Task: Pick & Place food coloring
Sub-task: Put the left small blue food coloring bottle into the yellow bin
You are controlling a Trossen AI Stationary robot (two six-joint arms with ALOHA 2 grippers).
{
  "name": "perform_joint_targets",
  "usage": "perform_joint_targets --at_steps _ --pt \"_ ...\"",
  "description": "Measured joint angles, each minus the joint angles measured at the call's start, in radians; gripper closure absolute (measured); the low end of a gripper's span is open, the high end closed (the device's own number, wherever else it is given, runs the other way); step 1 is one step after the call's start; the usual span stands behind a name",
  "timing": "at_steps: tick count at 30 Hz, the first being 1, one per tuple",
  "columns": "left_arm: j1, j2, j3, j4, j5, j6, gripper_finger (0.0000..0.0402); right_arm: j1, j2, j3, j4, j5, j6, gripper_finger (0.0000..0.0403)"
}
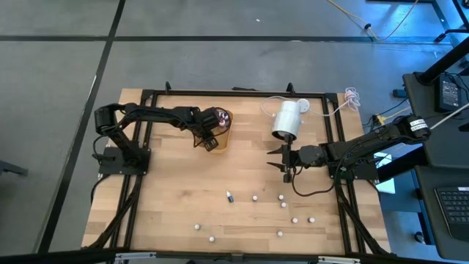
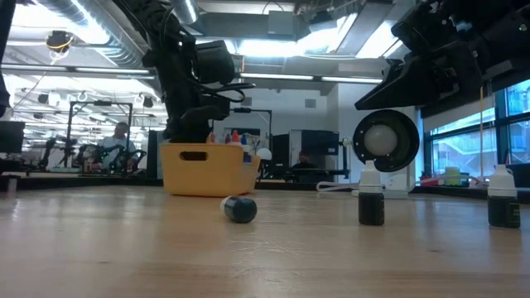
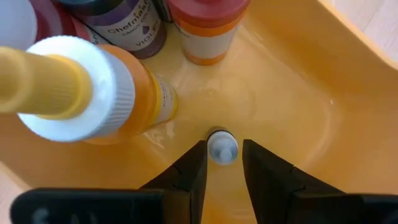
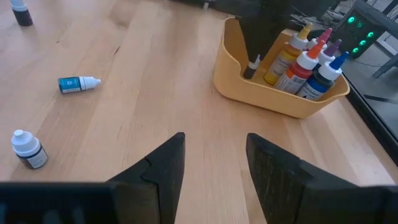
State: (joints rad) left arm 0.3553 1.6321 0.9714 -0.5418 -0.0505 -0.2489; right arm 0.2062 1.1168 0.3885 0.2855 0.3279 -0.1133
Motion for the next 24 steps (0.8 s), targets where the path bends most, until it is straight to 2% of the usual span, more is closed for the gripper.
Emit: perform_joint_targets --at_steps 24 --pt "0.000 0.000 0.000 0.000 0.020 0.018 0.0302 0.000 0.000 0.000 0.000 0.001 0.000 0.0230"
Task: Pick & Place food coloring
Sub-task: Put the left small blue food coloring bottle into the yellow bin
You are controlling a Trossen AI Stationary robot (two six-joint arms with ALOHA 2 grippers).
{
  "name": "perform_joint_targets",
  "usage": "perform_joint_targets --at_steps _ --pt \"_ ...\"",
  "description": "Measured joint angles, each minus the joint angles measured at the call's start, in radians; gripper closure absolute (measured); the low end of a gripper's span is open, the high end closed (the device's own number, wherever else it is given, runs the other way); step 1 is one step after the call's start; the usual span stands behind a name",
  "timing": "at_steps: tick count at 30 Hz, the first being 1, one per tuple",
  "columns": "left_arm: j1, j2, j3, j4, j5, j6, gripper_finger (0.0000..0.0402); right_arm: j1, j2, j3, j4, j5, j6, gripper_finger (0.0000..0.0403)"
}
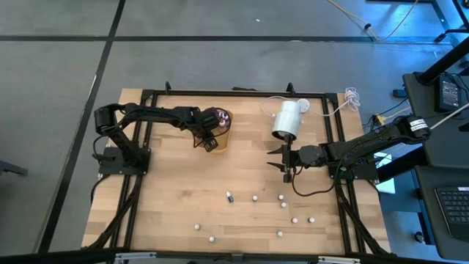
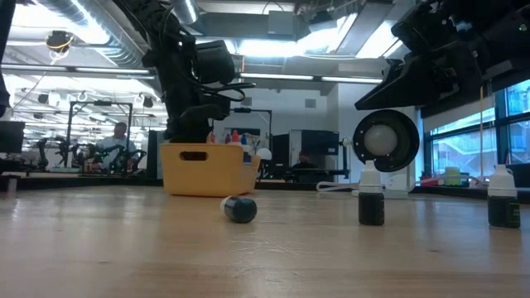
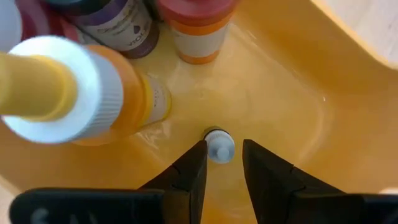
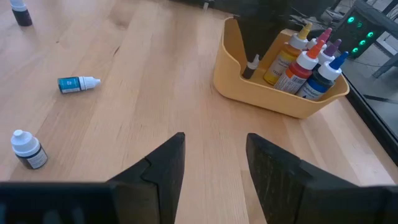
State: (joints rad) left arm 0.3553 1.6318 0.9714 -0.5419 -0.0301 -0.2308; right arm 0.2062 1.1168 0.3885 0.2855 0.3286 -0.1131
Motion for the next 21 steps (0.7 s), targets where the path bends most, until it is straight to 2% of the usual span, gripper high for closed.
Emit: perform_joint_targets --at_steps 6,15,21 --pt "0.000 0.000 0.000 -0.033 0.004 0.062 0.0305 0.000 0.000 0.000 0.000 0.000 0.000 0.0230" --pt "0.000 0.000 0.003 -0.064 0.002 0.032 0.0303 0.000 0.000 0.000 0.000 0.000 0.000 0.0230" --pt "0.000 0.000 0.063 -0.071 0.002 0.024 0.0305 0.000 0.000 0.000 0.000 0.000 0.000 0.0230"
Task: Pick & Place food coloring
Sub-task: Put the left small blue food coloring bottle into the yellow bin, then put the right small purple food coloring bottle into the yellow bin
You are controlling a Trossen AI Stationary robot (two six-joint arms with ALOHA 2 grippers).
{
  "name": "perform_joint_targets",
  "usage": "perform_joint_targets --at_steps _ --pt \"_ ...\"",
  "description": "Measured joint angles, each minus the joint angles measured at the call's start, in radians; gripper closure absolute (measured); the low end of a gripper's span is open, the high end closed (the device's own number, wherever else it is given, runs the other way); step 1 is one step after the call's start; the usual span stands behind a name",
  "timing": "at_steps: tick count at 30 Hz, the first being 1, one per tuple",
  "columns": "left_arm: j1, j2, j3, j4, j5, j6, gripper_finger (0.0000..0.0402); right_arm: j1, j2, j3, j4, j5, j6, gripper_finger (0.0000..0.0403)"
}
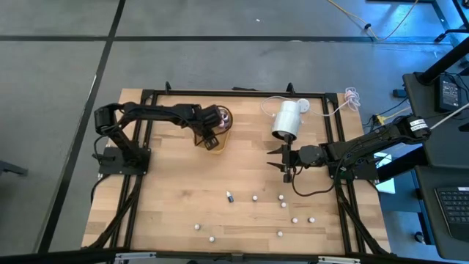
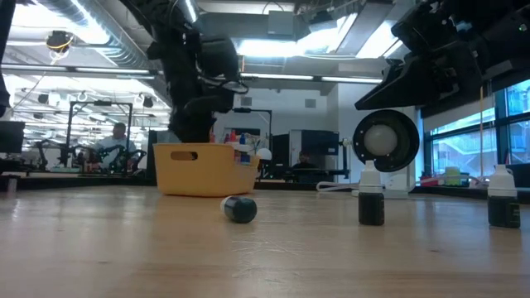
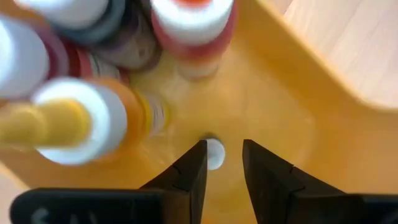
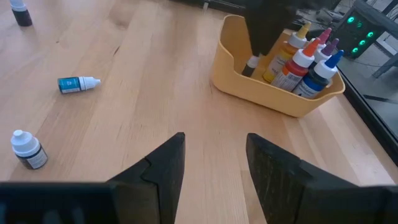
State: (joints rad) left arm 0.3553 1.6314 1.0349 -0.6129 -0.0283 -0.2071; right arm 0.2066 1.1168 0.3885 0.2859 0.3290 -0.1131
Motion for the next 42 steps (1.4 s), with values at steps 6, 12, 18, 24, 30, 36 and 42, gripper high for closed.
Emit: perform_joint_targets --at_steps 6,12,18,24,30,36,42 --pt "0.000 -0.011 0.119 -0.149 -0.004 0.033 0.0306 0.000 0.000 0.000 0.000 0.000 0.000 0.0230" --pt "-0.058 -0.151 0.123 -0.110 -0.006 0.060 0.0302 0.000 0.000 0.000 -0.001 0.000 0.000 0.0230" --pt "-0.195 -0.392 -0.111 0.265 -0.006 0.072 0.0307 0.000 0.000 0.000 0.000 0.000 0.000 0.0230" --pt "-0.369 -0.587 -0.418 0.803 -0.003 0.138 0.0303 0.000 0.000 0.000 0.003 0.000 0.002 0.0230" --pt "-0.477 -0.701 -0.565 0.969 -0.004 0.150 0.0305 0.000 0.000 0.000 0.046 -0.001 0.012 0.0230" --pt "-0.499 -0.748 -0.570 0.979 -0.006 0.185 0.0308 0.000 0.000 0.000 0.050 -0.008 0.114 0.0229" --pt "-0.505 -0.744 -0.570 0.976 -0.006 0.187 0.0305 0.000 0.000 0.000 0.170 -0.040 0.139 0.0167"
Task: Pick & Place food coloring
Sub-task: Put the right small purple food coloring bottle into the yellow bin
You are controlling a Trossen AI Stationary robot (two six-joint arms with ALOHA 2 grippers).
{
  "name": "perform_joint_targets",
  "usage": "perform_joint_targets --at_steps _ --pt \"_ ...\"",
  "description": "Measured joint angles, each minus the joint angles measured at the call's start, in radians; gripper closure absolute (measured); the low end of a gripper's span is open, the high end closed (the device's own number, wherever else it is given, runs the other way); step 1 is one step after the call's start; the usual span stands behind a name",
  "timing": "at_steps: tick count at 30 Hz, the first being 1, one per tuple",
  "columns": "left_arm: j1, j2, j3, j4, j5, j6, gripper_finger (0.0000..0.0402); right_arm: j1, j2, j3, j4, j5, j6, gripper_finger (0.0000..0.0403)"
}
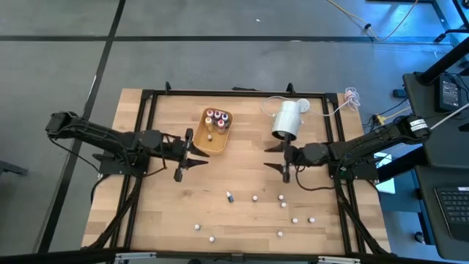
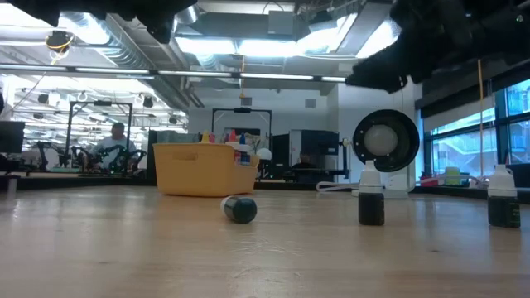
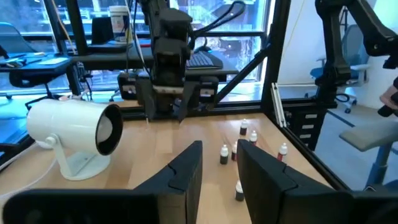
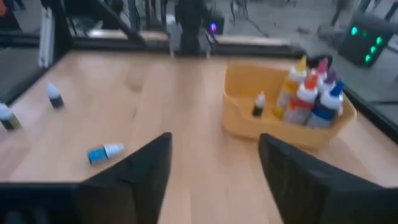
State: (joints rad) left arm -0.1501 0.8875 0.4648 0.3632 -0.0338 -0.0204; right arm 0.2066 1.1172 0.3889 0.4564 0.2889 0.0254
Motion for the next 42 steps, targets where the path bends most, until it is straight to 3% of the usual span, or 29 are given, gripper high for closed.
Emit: perform_joint_targets --at_steps 5,10,13,19,22,27,34,42 --pt "0.000 0.000 0.000 0.000 0.000 0.000 0.0305 0.002 0.000 0.001 0.072 -0.005 -0.044 0.0107" --pt "0.000 0.000 0.000 0.000 0.000 0.000 0.0308 0.016 0.000 0.044 0.059 -0.127 -0.036 0.0090" --pt "0.000 0.000 0.000 0.000 0.000 0.000 0.0306 0.070 0.027 0.165 -0.096 -0.153 -0.089 0.0089" --pt "0.000 0.000 0.000 -0.007 0.000 -0.001 0.0305 0.168 0.217 0.433 -0.552 -0.068 -0.081 0.0089" --pt "0.000 0.000 0.000 -0.011 0.000 -0.002 0.0307 0.197 0.325 0.520 -0.667 -0.066 -0.047 0.0089" --pt "0.000 0.000 0.000 -0.026 0.000 -0.001 0.0307 0.227 0.483 0.609 -0.714 -0.147 -0.008 0.0089" --pt "0.000 0.000 0.000 -0.036 0.001 -0.004 0.0305 0.233 0.621 0.645 -0.723 -0.152 0.023 0.0127" --pt "0.000 0.000 0.000 -0.052 0.001 -0.019 0.0306 0.232 0.680 0.646 -0.711 -0.152 0.022 0.0184"
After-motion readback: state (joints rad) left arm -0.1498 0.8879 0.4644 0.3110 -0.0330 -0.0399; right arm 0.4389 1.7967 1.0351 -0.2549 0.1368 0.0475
